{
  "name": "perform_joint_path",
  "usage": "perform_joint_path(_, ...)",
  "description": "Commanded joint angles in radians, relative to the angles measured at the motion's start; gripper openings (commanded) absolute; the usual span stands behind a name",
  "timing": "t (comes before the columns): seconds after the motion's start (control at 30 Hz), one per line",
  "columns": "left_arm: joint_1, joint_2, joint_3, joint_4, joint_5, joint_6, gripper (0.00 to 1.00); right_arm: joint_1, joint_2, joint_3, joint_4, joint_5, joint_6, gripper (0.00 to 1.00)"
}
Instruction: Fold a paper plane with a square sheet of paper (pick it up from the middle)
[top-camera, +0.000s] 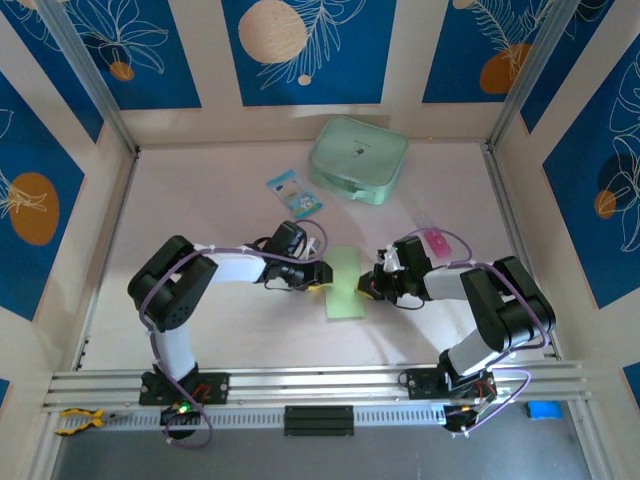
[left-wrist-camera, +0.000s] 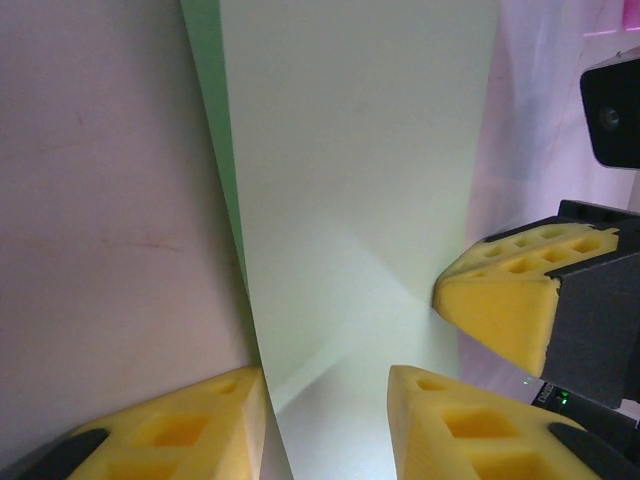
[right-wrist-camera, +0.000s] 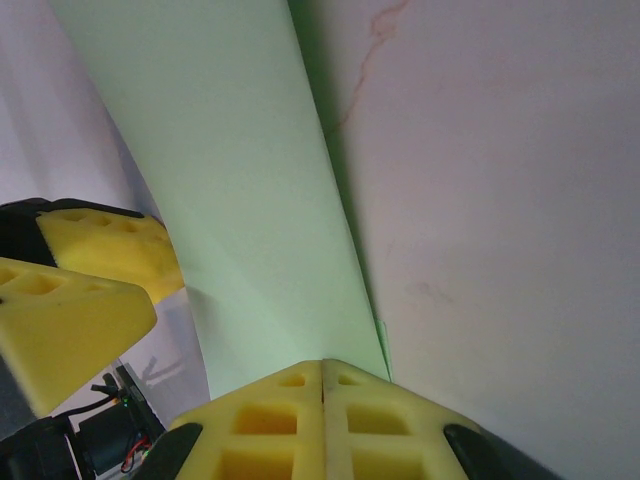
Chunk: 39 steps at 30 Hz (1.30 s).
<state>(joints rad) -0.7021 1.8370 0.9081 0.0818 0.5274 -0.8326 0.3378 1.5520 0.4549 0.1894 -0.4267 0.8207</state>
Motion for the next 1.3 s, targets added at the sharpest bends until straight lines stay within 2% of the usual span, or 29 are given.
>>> perform_joint_path(0.0,-0.014,0.025,0.012,-0.02,0.031,-0.001,0.36,-0.004,0.011,-0.039,-0.085,0.038,0.009,0.02)
perform_joint_path(0.3,-0.014,0.015,0.008,-0.02,0.02,0.0,0.31,-0.004,0.004,-0.04,-0.086,0.037,0.011,0.02)
perform_joint_path(0.47,-0.013,0.008,0.005,-0.01,0.016,-0.005,0.21,-0.003,0.003,-0.045,-0.08,0.038,0.014,0.02)
perform_joint_path(0.9,-0.013,-0.028,-0.012,-0.013,-0.015,-0.007,0.03,-0.004,-0.021,-0.041,-0.079,0.031,0.005,0.04)
perform_joint_path(1.0,-0.01,-0.04,-0.017,-0.017,-0.026,-0.011,0.0,-0.004,-0.044,-0.038,-0.078,0.032,-0.001,0.12)
perform_joint_path(1.2,0.0,-0.065,-0.026,-0.024,-0.032,-0.02,0.0,0.012,-0.188,-0.012,-0.183,0.079,-0.035,0.39)
perform_joint_path(1.27,0.002,-0.072,-0.028,-0.022,-0.026,-0.026,0.0,0.027,-0.251,0.005,-0.239,0.115,-0.06,0.45)
